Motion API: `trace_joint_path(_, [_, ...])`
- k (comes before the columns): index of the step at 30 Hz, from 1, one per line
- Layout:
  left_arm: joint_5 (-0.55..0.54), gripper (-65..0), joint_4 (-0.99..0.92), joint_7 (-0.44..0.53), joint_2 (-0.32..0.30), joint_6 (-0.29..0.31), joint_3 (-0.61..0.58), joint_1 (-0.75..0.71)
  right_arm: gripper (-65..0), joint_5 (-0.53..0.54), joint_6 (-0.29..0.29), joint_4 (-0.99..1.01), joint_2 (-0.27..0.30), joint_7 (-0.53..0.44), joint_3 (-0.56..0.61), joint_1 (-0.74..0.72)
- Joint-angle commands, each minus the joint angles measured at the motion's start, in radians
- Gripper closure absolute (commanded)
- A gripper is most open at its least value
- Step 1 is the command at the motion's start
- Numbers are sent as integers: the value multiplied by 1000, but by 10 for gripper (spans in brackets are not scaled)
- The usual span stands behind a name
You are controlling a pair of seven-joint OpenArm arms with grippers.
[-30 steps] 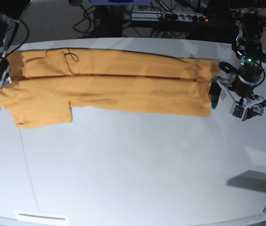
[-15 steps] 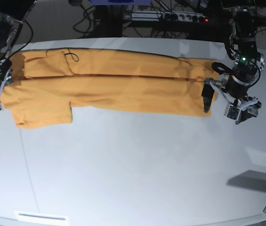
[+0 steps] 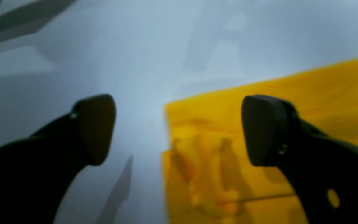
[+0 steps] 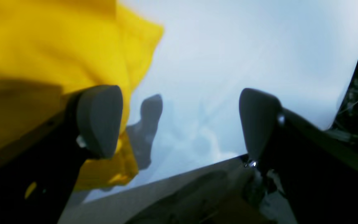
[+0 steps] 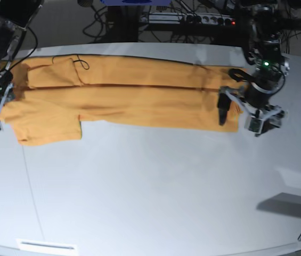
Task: Fold the T-shirt properly
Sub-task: 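Raise the left gripper and move it to the folded shirt's collar corner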
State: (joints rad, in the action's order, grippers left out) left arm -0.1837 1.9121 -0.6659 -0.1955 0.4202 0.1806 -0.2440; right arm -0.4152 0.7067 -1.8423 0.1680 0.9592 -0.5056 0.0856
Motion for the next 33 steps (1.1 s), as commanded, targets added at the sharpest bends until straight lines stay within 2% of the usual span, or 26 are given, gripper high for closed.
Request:
trace_joint_path(1, [-6, -526, 33, 24, 3, -7, 3, 7, -569, -11, -9, -18, 18, -1, -3, -10])
trace_joint_path(8, [-6, -218, 40, 25, 21, -7, -122, 8, -569, -11, -9, -18, 18, -1, -6, -20])
trace_joint_path(10, [-6, -176, 40, 25, 21, -7, -145, 2, -567, -11, -9, -18, 20, -3, -6, -20])
trace_joint_path(15, [-6, -141, 51, 28, 21, -7, -184, -44, -553, -11, -9, -18, 25, -4, -6, -20])
trace_joint_path(21, [-1, -96, 92, 30, 23, -7, -178, -107, -389, -11, -9, -18, 25, -4, -8, -22])
trace_joint_path(25, [0, -94, 92, 31, 20, -7, -172, -142, -290, -11, -9, -18, 25, -4, -8, -22])
trace_joint_path(27, [0, -94, 92, 31, 20, -8, -172, -153, -203, -11, -9, -18, 25, -4, -8, -22])
trace_joint_path(30, [0, -91, 91, 31, 20, -8, -172, -156, 0, -11, -9, -18, 23, -4, -8, -20])
trace_joint_path(33, [0, -72, 89, 31, 20, -11, -171, -156, -19, -11, -9, -18, 23, -4, -9, -16])
